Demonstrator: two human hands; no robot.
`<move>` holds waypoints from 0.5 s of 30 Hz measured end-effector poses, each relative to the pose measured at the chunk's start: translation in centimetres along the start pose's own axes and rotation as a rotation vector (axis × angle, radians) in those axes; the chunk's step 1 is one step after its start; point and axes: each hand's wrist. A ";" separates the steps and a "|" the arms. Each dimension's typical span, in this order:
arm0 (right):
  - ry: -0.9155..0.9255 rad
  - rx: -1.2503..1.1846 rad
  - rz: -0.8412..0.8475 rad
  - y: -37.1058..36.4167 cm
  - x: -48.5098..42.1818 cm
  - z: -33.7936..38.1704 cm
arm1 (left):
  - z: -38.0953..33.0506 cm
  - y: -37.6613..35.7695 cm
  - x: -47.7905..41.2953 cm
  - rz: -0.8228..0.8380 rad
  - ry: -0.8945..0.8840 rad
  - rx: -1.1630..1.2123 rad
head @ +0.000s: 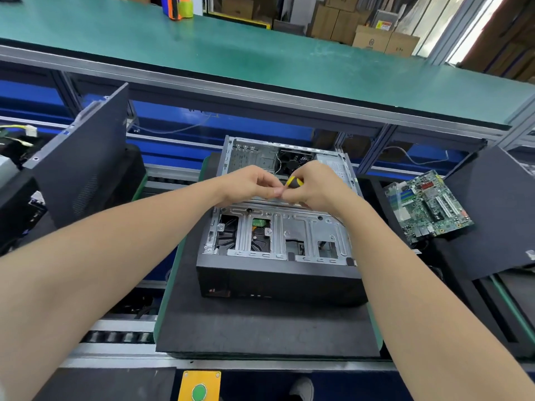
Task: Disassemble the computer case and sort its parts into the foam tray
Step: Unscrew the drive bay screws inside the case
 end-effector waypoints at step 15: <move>0.135 -0.239 -0.319 6.0 3.6 -9.9 | -6.3 -7.4 -7.8 -0.107 0.042 0.257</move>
Point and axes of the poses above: each hand's wrist, its own x-axis away from the middle knuckle, its own y-axis out of the back of the hand, z = x × y, and after that the axes turned 3 degrees about -y, right-handed
